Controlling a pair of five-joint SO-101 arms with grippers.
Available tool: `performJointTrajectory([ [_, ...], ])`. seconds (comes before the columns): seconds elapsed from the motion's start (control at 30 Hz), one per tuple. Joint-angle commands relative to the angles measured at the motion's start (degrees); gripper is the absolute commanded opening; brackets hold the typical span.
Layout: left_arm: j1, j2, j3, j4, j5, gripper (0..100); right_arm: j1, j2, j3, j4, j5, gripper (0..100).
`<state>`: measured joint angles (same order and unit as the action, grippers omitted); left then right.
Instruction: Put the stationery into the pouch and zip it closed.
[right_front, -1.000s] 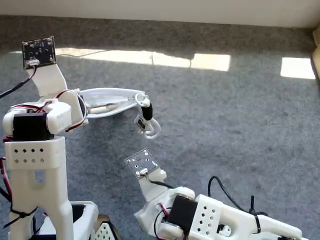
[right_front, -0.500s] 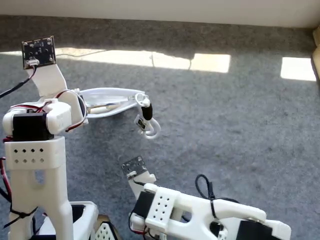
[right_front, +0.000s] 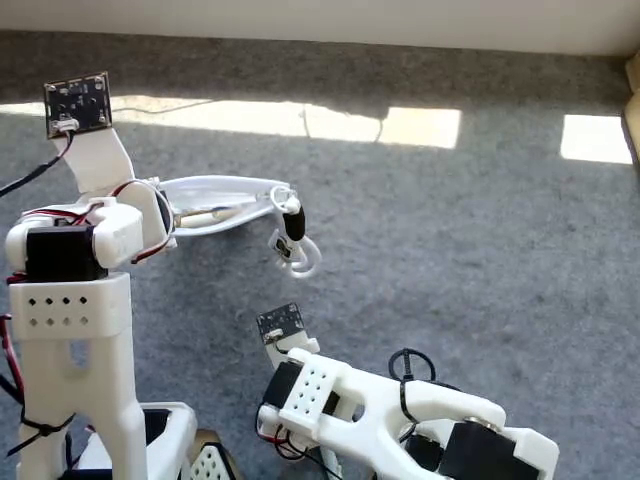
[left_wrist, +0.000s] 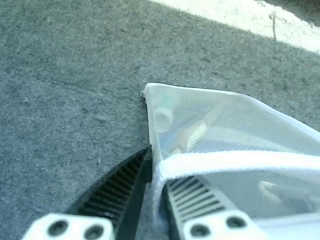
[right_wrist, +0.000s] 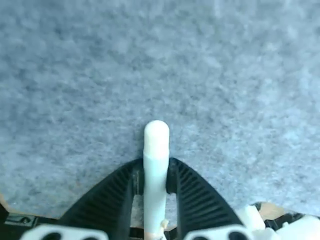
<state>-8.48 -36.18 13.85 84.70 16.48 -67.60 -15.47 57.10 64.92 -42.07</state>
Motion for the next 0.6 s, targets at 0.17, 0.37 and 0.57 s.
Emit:
performJointTrajectory([
  [0.17, 0.9, -0.6, -1.1, -1.3, -0.5, 1, 9.5, -1.0, -9.5, 10.5, 8.2, 0.3],
  [0.37, 0.9, -0.6, -1.1, -1.3, -0.5, 1, 20.3, -9.1, -17.5, 18.0, 15.8, 0.3],
  [0.57, 0.9, -0.6, -1.1, -1.3, -0.5, 1, 30.5, -21.6, -19.2, 17.8, 23.6, 0.3],
])
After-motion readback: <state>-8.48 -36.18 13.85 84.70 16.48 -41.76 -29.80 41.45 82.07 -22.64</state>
